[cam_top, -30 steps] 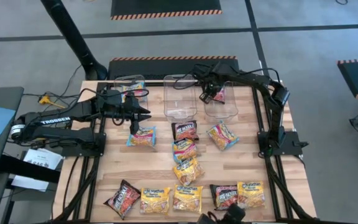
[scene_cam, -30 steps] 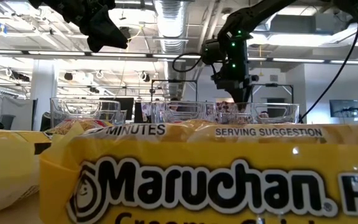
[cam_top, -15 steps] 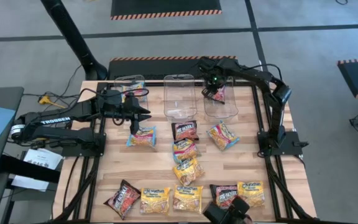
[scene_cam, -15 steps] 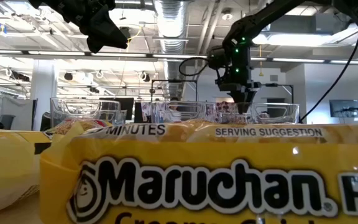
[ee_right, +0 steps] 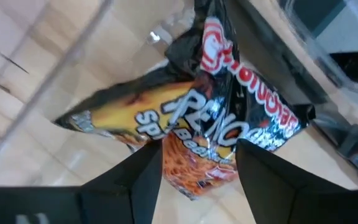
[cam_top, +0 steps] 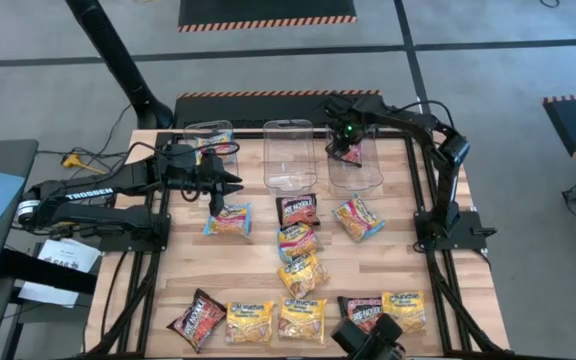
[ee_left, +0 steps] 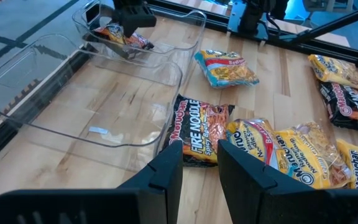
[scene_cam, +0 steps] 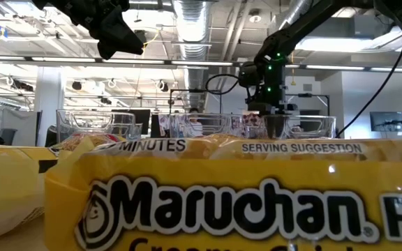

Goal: Sort Maruchan noodles
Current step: Put the black noodle pack into the right transparent bin, then put the yellow noodle pack into the middle transparent bin

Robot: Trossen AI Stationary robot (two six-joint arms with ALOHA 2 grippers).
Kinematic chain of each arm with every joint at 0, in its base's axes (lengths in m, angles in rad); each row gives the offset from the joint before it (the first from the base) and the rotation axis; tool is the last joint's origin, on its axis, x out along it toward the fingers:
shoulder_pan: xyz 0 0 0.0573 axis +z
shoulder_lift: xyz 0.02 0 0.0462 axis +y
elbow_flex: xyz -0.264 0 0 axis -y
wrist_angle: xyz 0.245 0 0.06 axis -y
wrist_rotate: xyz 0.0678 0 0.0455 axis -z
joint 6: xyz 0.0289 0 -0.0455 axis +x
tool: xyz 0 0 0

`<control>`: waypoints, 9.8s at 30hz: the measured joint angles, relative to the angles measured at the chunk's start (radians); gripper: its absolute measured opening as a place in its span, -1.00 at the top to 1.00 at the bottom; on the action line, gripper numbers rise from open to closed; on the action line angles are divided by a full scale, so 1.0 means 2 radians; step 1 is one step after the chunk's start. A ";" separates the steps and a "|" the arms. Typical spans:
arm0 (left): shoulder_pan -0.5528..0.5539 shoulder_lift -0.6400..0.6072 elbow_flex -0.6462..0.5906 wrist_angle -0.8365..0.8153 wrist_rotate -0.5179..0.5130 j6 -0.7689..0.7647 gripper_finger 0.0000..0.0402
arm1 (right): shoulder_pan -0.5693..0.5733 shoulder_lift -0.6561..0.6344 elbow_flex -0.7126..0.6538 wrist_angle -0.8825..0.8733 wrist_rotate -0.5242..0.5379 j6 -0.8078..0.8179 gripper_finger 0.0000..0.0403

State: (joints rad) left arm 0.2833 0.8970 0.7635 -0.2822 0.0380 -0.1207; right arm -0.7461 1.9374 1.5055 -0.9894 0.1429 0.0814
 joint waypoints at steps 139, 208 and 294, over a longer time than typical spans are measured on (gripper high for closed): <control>0.000 0.000 0.000 0.001 0.004 -0.047 0.55 | 0.196 -0.121 0.095 -0.187 0.133 0.034 -0.12; -0.314 0.084 0.000 0.087 -0.005 -0.265 0.47 | 0.391 -0.173 0.095 -0.203 0.113 0.153 -0.12; -0.349 0.420 0.173 -0.105 0.106 -0.213 0.32 | 0.396 -0.173 0.095 -0.193 0.111 0.195 -0.12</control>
State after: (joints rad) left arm -0.4147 1.7370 1.1095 -0.4923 0.2490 -0.5468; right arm 0.0466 1.5913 1.6947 -1.3758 0.3649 0.4717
